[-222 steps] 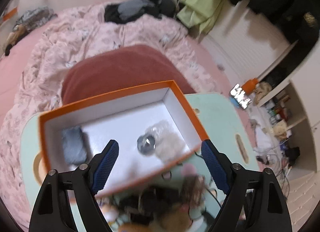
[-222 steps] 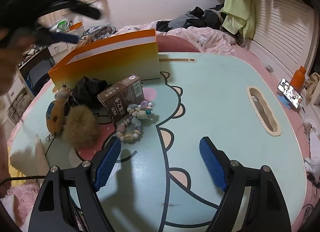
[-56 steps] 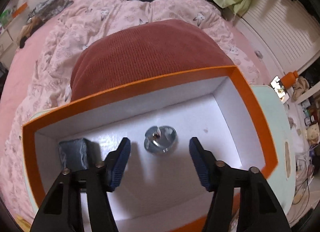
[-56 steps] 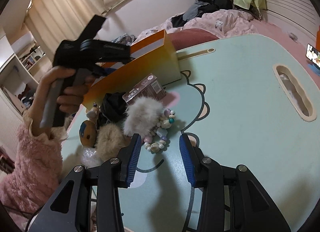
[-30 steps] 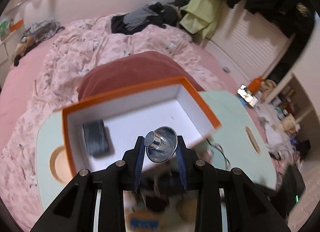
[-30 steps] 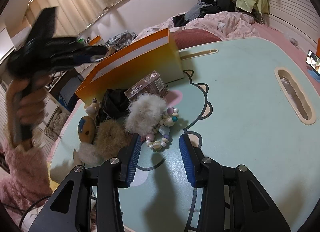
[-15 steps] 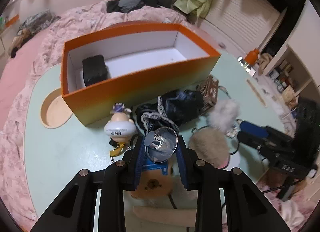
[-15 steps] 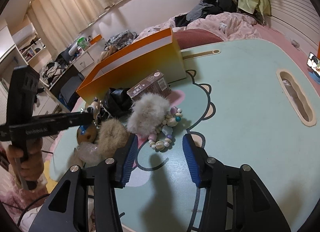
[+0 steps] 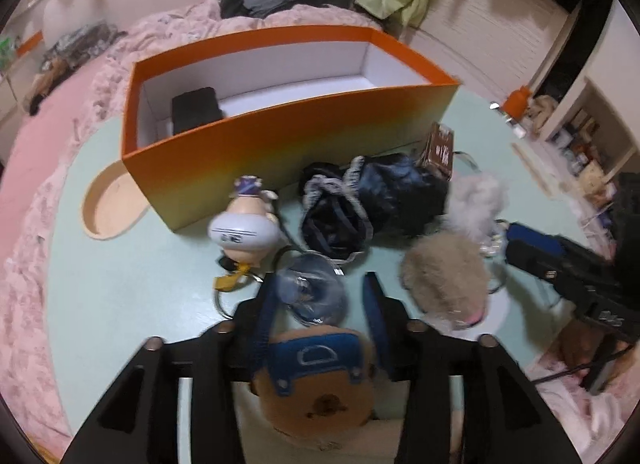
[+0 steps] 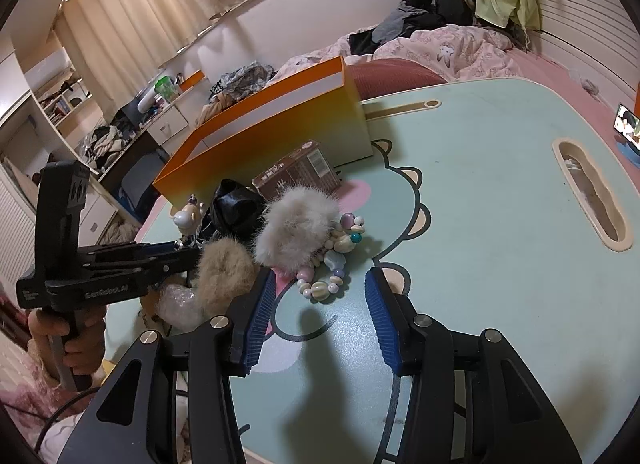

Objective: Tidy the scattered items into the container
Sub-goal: 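Carry the metal cup out and set it on the table, open left gripper, then reach into the box and grasp the black lace-patterned case with right gripper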

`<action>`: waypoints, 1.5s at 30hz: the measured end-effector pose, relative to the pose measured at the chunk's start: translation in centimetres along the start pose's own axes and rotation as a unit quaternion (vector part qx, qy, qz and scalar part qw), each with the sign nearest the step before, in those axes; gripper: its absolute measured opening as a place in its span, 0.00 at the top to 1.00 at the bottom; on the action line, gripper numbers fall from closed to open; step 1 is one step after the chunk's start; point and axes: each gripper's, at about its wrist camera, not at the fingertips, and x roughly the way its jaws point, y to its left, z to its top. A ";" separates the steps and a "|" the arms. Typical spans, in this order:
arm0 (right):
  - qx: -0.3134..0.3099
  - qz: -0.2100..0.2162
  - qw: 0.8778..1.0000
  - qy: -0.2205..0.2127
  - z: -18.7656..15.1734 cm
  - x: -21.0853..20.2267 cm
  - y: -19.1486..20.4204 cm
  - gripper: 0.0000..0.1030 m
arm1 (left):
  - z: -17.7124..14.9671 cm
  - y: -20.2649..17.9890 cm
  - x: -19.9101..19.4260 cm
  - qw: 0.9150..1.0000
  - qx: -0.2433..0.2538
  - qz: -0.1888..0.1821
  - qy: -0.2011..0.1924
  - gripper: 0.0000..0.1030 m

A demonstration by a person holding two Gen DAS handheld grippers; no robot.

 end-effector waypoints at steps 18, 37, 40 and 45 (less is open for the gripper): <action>-0.089 0.052 0.992 0.073 12.9 2.6 10.6 0.54 | 1.0 8.7 -11.2 0.982 -0.127 0.029 -0.140 0.16; -0.062 -0.066 0.955 0.282 17.3 23.2 15.4 0.54 | -0.1 11.7 -11.7 0.973 -0.159 0.002 -0.165 0.16; -0.075 -0.090 0.949 0.292 16.9 23.7 15.4 0.54 | -0.2 12.0 -11.3 0.974 -0.163 0.000 -0.159 0.16; -0.106 -0.135 0.946 0.276 16.7 23.4 15.5 0.60 | -0.3 12.2 -10.7 0.974 -0.165 0.000 -0.152 0.16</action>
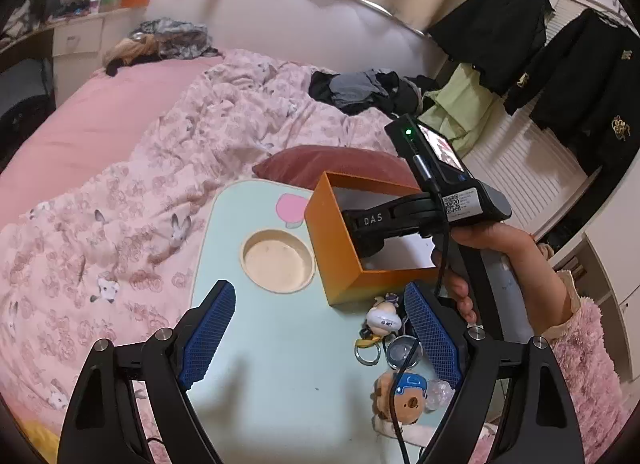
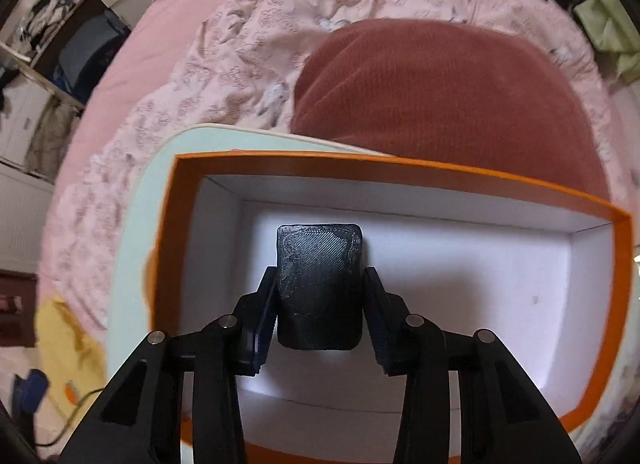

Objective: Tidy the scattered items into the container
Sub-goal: 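Reach into the box and grasp the black lace-patterned case with right gripper, then lift the black case out and lower it onto the table, open right gripper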

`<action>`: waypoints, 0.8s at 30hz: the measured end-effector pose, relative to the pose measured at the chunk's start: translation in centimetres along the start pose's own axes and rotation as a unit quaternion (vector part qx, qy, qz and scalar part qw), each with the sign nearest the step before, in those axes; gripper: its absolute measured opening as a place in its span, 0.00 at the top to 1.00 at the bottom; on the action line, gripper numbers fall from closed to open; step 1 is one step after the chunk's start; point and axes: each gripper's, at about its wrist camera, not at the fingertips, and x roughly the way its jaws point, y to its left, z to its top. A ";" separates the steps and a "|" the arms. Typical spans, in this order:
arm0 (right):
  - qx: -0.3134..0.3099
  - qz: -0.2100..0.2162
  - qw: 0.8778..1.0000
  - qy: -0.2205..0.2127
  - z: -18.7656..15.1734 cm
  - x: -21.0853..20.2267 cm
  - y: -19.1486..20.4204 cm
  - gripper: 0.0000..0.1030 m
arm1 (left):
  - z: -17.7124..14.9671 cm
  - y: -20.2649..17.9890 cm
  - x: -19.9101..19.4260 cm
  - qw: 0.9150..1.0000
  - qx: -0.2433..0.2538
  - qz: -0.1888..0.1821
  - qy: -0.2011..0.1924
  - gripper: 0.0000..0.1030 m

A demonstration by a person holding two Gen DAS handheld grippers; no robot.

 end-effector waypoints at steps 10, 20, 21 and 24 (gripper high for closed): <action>-0.003 0.034 0.995 -0.090 -2.4 -7.5 -2.7 0.60 | -0.3 -0.3 0.7 1.000 0.005 0.000 0.011 0.16; -0.037 0.037 0.980 -0.193 -14.8 -15.9 -6.8 0.60 | -0.7 -1.0 1.4 1.000 0.010 0.000 0.026 0.16; -0.038 0.039 0.981 -0.189 -16.2 -15.4 -7.2 0.60 | -0.8 -1.2 1.5 1.000 0.013 -0.002 0.027 0.16; -0.031 0.047 0.987 -0.151 -19.8 -12.6 -8.5 0.60 | -0.9 -1.7 1.6 0.999 0.016 -0.004 0.029 0.16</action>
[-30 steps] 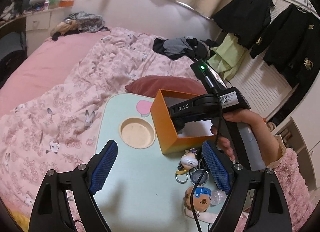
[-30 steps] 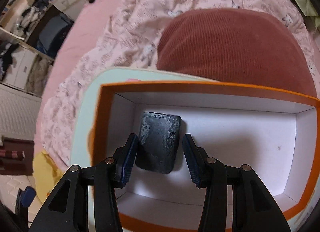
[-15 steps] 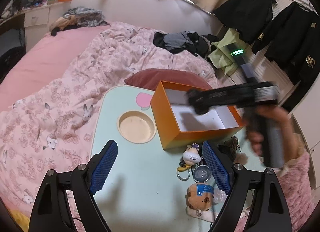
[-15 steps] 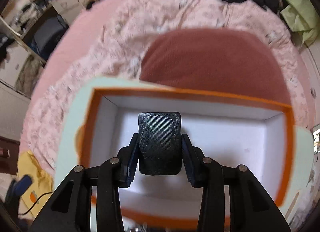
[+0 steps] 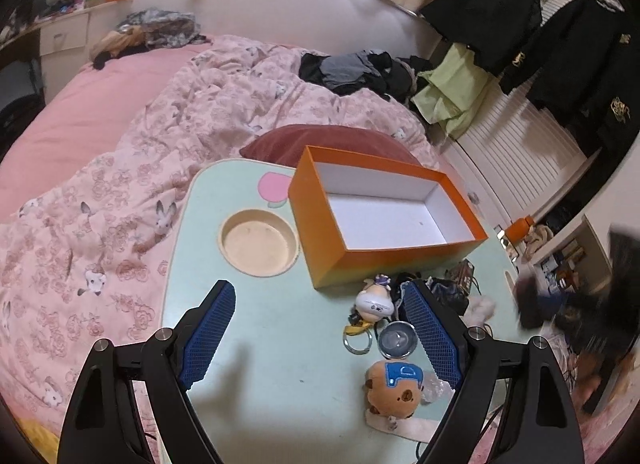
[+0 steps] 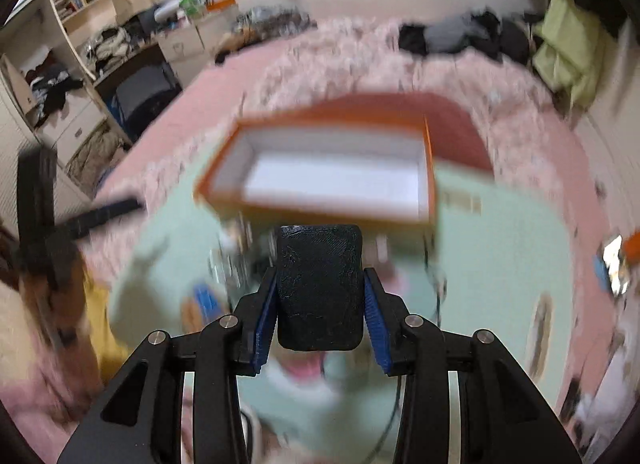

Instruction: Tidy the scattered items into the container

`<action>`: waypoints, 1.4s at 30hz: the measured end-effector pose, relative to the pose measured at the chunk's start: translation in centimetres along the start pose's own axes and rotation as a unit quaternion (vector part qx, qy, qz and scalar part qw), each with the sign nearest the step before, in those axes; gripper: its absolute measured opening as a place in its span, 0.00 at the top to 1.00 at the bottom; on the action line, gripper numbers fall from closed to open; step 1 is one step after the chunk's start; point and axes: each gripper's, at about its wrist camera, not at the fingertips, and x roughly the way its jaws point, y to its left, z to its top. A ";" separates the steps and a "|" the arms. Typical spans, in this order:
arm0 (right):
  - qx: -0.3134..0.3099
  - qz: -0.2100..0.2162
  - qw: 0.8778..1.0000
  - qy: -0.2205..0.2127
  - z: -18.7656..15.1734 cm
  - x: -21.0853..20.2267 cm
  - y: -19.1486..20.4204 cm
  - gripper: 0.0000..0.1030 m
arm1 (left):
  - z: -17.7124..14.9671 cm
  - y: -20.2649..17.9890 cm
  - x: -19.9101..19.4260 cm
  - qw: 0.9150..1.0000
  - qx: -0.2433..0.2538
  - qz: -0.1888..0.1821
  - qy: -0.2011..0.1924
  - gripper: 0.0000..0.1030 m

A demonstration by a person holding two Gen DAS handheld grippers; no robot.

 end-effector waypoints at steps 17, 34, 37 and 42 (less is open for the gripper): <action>0.064 -0.012 0.998 0.014 -4.9 3.0 -1.1 0.58 | -0.9 -3.6 2.1 0.999 0.030 -0.018 0.037 0.16; 0.024 -0.108 0.993 -0.037 7.0 5.3 0.0 0.40 | 5.2 -8.5 8.3 0.997 0.042 0.030 0.059 0.16; 0.018 -0.107 0.994 -0.023 7.3 6.6 0.1 0.40 | 5.5 -7.9 9.4 0.996 0.031 0.034 0.074 0.16; 0.024 -0.103 0.994 -0.013 7.3 7.7 0.0 0.40 | 5.3 -7.5 9.8 0.996 0.029 0.044 0.073 0.16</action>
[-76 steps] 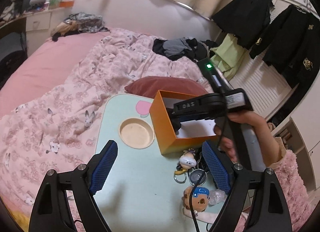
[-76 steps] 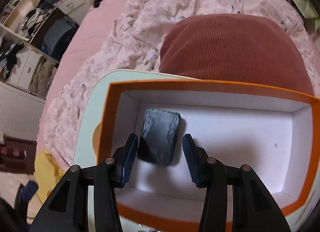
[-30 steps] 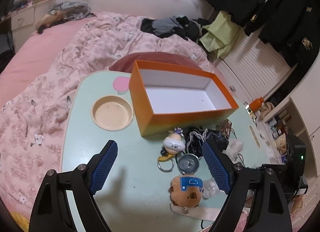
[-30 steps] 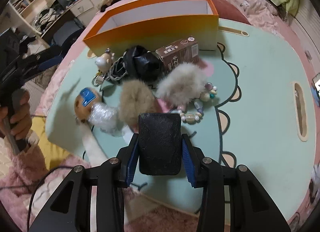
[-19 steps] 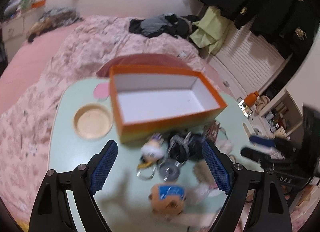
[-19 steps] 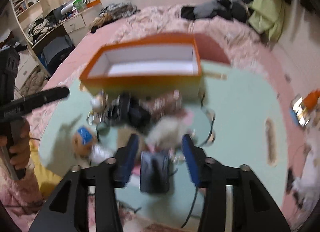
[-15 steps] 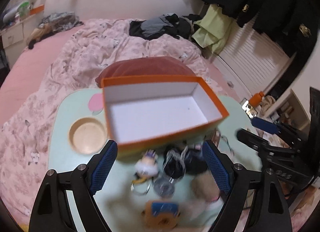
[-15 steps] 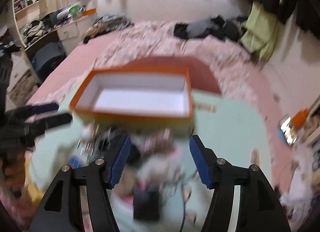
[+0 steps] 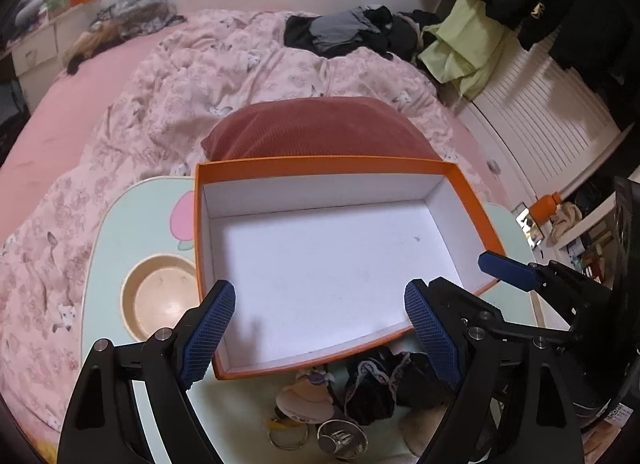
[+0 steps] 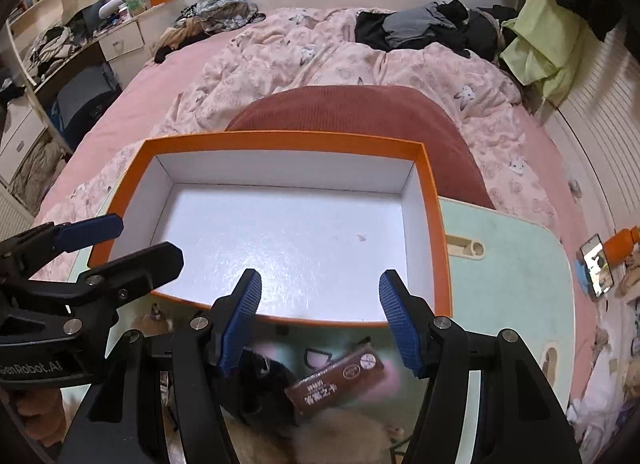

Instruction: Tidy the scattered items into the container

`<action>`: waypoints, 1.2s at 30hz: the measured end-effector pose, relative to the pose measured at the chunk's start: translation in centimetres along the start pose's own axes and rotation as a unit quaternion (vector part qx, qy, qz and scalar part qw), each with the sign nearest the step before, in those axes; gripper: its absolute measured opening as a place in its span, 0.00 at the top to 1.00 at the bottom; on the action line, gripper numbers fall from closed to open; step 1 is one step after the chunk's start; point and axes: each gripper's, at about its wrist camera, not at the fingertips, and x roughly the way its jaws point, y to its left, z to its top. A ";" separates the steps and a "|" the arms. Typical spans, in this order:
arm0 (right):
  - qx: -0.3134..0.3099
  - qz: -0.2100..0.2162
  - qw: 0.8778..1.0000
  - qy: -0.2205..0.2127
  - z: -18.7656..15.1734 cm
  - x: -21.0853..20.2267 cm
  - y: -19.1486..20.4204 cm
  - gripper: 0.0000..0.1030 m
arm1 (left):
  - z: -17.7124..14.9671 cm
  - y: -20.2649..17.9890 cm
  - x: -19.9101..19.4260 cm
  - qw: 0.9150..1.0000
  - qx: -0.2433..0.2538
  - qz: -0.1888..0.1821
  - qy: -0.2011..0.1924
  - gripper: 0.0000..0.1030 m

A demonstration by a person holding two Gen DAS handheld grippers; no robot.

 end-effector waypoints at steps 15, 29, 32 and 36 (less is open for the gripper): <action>-0.003 0.003 1.000 -0.021 -0.1 -1.4 0.3 0.40 | 0.1 -0.3 -1.9 0.999 -0.004 -0.027 -0.034 0.16; -0.029 -0.014 0.999 -0.030 -0.7 -2.7 1.1 0.40 | -0.6 -0.7 -3.0 0.999 0.007 -0.022 -0.025 0.16; -0.018 0.013 0.999 -0.044 -1.7 -4.3 0.3 0.40 | -1.6 -0.7 -4.7 0.999 0.021 -0.023 -0.036 0.16; 0.002 0.033 0.996 -0.079 -4.8 -7.0 -1.6 0.40 | -4.4 -0.7 -6.4 0.998 0.051 -0.040 -0.017 0.16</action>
